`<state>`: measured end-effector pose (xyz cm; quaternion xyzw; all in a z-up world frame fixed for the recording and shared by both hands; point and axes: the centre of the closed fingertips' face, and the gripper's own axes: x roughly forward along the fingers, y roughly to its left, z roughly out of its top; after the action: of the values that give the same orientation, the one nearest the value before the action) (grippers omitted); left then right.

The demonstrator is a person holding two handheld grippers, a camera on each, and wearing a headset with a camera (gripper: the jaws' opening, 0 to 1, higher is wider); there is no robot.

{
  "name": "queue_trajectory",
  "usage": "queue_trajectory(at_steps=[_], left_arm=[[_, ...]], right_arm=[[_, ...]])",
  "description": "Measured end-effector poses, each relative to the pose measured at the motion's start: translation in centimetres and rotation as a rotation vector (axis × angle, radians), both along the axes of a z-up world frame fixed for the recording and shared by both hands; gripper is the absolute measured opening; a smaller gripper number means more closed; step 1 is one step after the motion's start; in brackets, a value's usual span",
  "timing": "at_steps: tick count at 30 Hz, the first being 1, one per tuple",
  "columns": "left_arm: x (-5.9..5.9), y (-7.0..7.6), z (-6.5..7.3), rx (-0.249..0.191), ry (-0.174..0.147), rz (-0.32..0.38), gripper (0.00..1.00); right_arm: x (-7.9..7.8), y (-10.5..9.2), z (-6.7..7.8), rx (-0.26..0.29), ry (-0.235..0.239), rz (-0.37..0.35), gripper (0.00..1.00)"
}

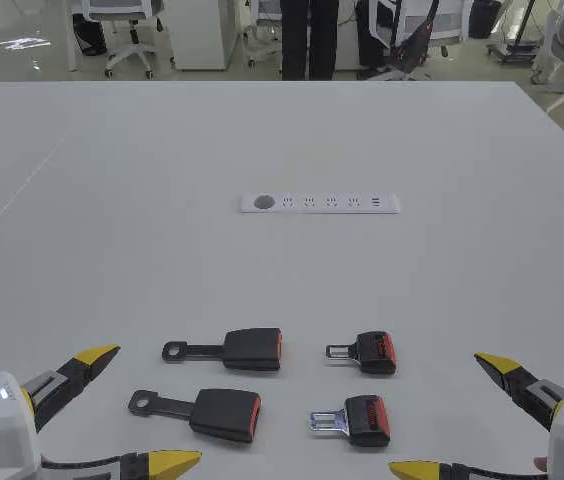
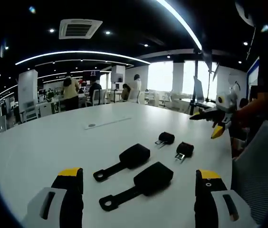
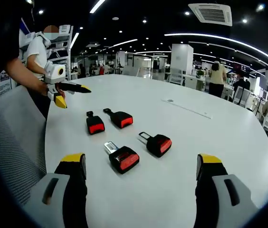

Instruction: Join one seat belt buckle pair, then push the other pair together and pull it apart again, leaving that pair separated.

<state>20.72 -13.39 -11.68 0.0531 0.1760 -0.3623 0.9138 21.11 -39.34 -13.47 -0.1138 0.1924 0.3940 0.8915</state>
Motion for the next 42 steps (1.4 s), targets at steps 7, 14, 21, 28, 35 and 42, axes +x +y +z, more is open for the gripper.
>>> queue_trajectory(at_steps=[7,14,21,28,35,42], left_arm=[[0.16,0.47,-0.22,0.021,-0.01,0.005,1.0],[0.24,0.7,-0.29,0.024,-0.011,0.003,1.0],[0.29,0.77,-0.41,0.029,-0.012,-0.002,1.0],[0.15,0.49,-0.2,0.032,-0.013,-0.004,1.0],[0.08,0.55,-0.24,0.034,-0.011,-0.004,1.0],[-0.04,0.19,-0.07,0.037,-0.013,-0.009,1.0]], right_arm=[[-0.12,0.06,-0.11,-0.004,0.003,0.003,0.98],[-0.25,0.18,-0.18,-0.004,0.008,0.006,0.99],[-0.27,0.02,-0.35,-0.005,0.01,0.008,0.99],[-0.3,0.15,-0.24,-0.005,0.01,0.008,0.99],[-0.41,0.37,-0.08,-0.005,0.009,0.009,0.99],[-0.34,0.02,-0.14,-0.007,0.007,0.006,0.99]])
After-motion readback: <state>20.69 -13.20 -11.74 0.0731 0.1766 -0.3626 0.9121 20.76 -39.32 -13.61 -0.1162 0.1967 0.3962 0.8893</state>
